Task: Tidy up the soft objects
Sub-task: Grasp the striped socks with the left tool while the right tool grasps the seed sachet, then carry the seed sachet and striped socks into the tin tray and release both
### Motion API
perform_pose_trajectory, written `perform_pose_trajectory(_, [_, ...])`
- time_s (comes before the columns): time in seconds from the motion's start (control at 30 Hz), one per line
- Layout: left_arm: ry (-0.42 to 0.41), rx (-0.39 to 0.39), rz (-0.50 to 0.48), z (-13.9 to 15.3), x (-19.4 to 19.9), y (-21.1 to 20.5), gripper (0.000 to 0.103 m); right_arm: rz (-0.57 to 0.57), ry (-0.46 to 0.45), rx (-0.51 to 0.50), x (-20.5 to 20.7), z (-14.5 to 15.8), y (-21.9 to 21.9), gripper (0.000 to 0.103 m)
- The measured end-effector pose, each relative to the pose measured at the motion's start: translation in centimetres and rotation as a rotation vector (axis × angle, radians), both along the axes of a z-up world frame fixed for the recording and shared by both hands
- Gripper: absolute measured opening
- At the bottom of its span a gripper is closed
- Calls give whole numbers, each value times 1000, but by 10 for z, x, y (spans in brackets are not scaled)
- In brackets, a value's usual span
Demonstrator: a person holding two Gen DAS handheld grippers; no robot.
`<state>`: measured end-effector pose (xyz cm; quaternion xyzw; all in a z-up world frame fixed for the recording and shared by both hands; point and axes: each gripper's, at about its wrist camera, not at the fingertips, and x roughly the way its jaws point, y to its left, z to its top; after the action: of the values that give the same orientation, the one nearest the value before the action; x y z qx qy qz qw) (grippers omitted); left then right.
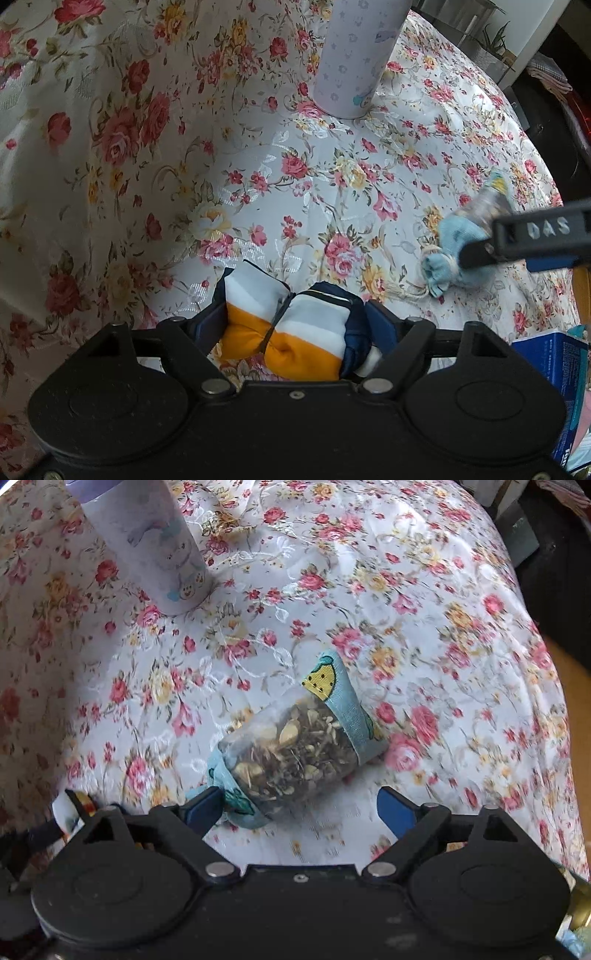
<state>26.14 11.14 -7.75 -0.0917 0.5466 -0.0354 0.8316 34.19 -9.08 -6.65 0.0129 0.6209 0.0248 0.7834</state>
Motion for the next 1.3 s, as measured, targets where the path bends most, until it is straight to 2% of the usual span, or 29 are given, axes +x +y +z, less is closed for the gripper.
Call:
perform_pose_trajectory(0.2, [3,-4,1,-2,0,0,77,63,-21,-21,21,-8,14,96])
perform_pose_trajectory(0.3, [6,-5,0,-3,0,0,78,113,-25,-54,32,-17,23,101])
perform_pose_trajectory(0.5, [9,2,-6,-5,1,-3,79,163,-25,-126,34,-34,29,102])
perform_pose_trajectory(0.6, [8,14,-13,-6,2,-6,79,177,-46,-122,28,-34,28,93])
perform_pose_trajectory(0.67, [7,18,-15,-6,2,-6,79,192,-50,-120,25,-29,28,79])
perform_pose_trajectory(0.77, [2,28,-17,-6,1,-7,75,193,-51,-108,18,-17,25,69])
perform_pose_trajectory(0.9, [-12,42,-23,-5,0,-8,69,177,-56,-59,7,1,19,67])
perform_pose_trajectory(1.17, [-21,-11,14,-2,0,3,67,165,-124,-19,-31,47,6,67])
perform_pose_trajectory(1.3, [-28,-3,23,-1,-1,4,66,168,-153,-17,-59,72,-6,67])
